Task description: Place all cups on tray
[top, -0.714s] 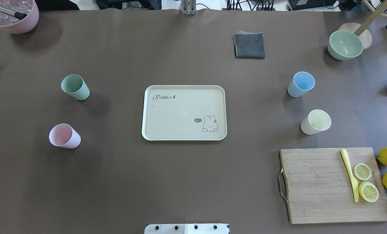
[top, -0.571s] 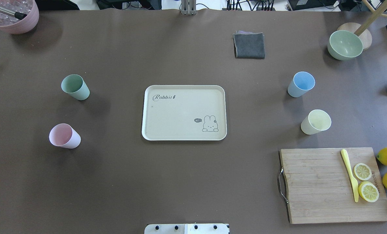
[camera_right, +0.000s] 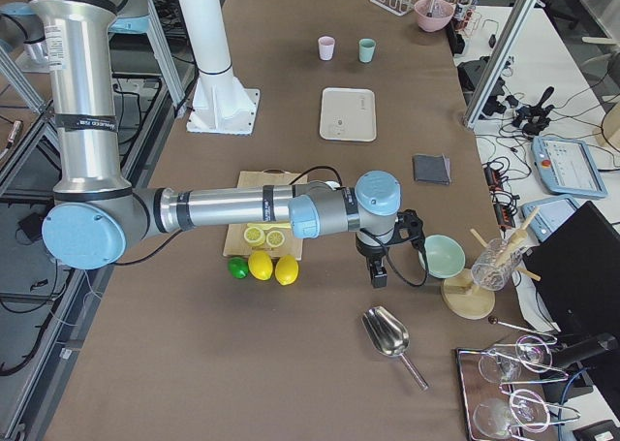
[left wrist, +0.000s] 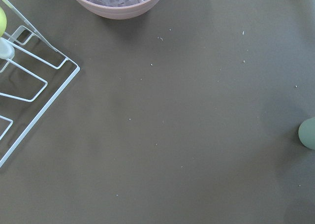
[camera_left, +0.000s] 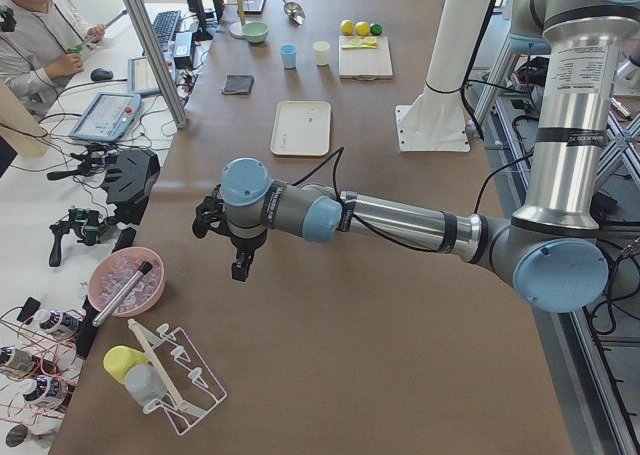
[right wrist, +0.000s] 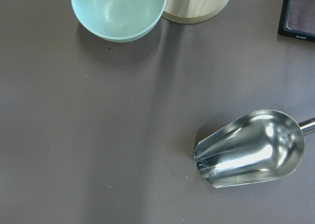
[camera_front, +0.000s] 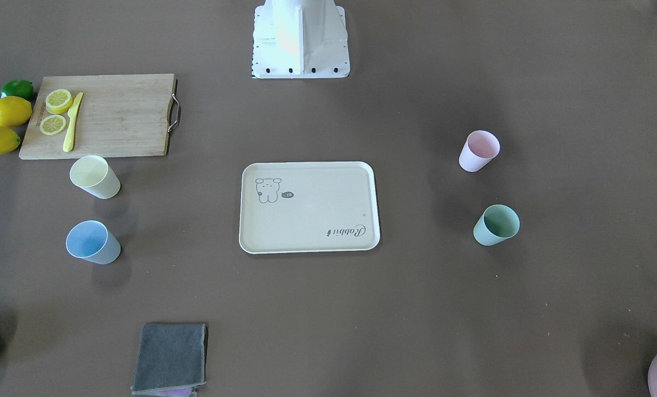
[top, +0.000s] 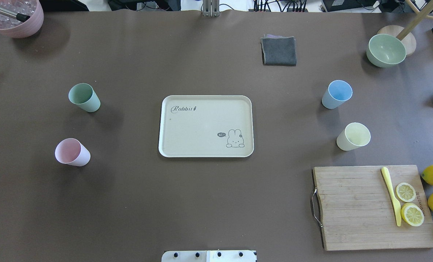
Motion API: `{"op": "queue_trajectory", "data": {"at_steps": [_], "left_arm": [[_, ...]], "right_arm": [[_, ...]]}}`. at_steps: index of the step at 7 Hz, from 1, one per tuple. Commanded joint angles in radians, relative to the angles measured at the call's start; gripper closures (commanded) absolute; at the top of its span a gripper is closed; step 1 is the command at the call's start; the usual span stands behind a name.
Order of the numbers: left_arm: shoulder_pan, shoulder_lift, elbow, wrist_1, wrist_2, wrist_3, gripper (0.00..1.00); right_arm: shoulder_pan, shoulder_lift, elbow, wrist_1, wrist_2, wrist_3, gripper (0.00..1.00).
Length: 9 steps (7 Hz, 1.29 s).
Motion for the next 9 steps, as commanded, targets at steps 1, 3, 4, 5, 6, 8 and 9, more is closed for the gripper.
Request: {"op": "queue_trajectory", "data": {"at_steps": [1, 3, 4, 5, 6, 8, 9], "left_arm": [[0.003, 0.038, -0.024, -0.011, 0.019, -0.003, 0.02], [0.004, 0.043, -0.038, -0.012, 0.019, -0.006, 0.02], [0.004, 0.043, -0.044, -0.014, 0.01, -0.007, 0.02], [0.004, 0.041, -0.046, -0.015, 0.008, -0.006, 0.02], [0.004, 0.044, -0.054, -0.015, 0.007, -0.006, 0.02], [0.006, 0.05, -0.054, -0.009, 0.008, -0.001, 0.02], [0.009, 0.079, -0.054, -0.011, 0.007, -0.004, 0.02]], "right_arm": [[0.0, -0.001, 0.008, 0.007, 0.0, -0.001, 0.0], [0.0, -0.002, 0.006, 0.008, 0.004, -0.001, 0.0], [0.0, -0.004, 0.008, 0.008, 0.004, -0.004, 0.0], [0.0, -0.007, 0.006, 0.008, 0.004, -0.007, 0.0], [0.0, -0.01, 0.005, 0.007, 0.006, -0.001, 0.0], [-0.001, -0.016, 0.0, 0.064, 0.007, -0.002, 0.0], [-0.004, -0.034, 0.0, 0.106, 0.039, -0.001, 0.0]]}}
